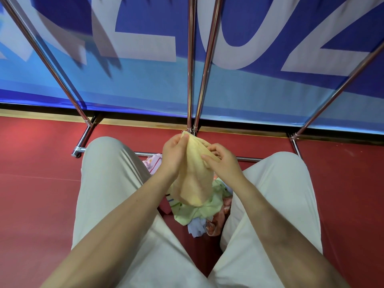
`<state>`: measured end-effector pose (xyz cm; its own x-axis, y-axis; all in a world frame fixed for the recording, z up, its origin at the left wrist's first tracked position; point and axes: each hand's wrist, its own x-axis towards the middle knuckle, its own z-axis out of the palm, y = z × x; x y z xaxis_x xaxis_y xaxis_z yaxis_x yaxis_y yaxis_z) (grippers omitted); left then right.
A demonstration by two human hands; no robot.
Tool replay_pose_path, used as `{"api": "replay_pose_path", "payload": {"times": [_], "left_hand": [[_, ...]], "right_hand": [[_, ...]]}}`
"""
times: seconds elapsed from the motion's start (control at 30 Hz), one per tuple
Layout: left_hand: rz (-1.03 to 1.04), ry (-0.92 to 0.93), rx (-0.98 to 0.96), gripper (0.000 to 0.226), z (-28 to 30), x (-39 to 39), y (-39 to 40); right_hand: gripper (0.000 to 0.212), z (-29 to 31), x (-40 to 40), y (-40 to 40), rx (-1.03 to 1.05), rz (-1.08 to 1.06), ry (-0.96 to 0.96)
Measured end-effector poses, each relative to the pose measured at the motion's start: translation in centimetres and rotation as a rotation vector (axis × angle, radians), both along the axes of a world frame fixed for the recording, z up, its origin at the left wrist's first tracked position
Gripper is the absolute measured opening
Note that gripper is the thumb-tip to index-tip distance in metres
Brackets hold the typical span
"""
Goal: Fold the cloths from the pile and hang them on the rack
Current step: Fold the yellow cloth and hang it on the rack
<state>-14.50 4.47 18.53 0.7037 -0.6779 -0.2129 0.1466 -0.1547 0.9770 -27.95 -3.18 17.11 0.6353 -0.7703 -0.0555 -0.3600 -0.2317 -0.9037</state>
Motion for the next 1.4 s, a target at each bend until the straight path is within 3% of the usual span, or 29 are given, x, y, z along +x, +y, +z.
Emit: {"api": "replay_pose_path", "payload": {"times": [0.2, 0.43, 0.6, 0.77, 0.9, 1.1, 1.23, 1.4], "left_hand": [[-0.01, -0.301, 0.021, 0.031, -0.5, 0.8, 0.0], [-0.069, -0.517, -0.001, 0.021, -0.6, 0.8, 0.3], [-0.121, -0.554, -0.041, 0.02, -0.9, 0.3, 0.6], [-0.178, -0.557, -0.041, 0.017, -0.8, -0.2, 0.9], [-0.179, -0.535, -0.056, 0.017, -0.6, -0.3, 1.0], [-0.058, -0.39, -0.065, 0.029, 0.0, 0.5, 0.9], [0.031, -0.235, -0.079, 0.03, 0.2, 0.9, 0.9], [0.038, -0.199, -0.08, 0.033, -0.1, 1.1, 0.7]], "right_hand": [[0.011, -0.4, -1.1, -0.1, -0.24, 0.05, 0.124], [0.015, 0.4, -1.9, -0.4, -0.575, -0.122, 0.114], [0.035, -0.5, -1.6, -1.5, -0.493, -0.081, 0.257], [0.022, -1.7, -1.3, -2.0, -0.426, -0.104, 0.314], [0.017, -2.0, -1.4, -2.2, -0.283, -0.16, 0.219], [0.017, -0.7, -1.4, -2.3, 0.208, -0.204, -0.073], [0.021, -0.3, -1.1, -1.9, 0.312, -0.239, -0.205], [0.01, 0.1, -1.0, -1.9, 0.306, -0.258, -0.264]]}}
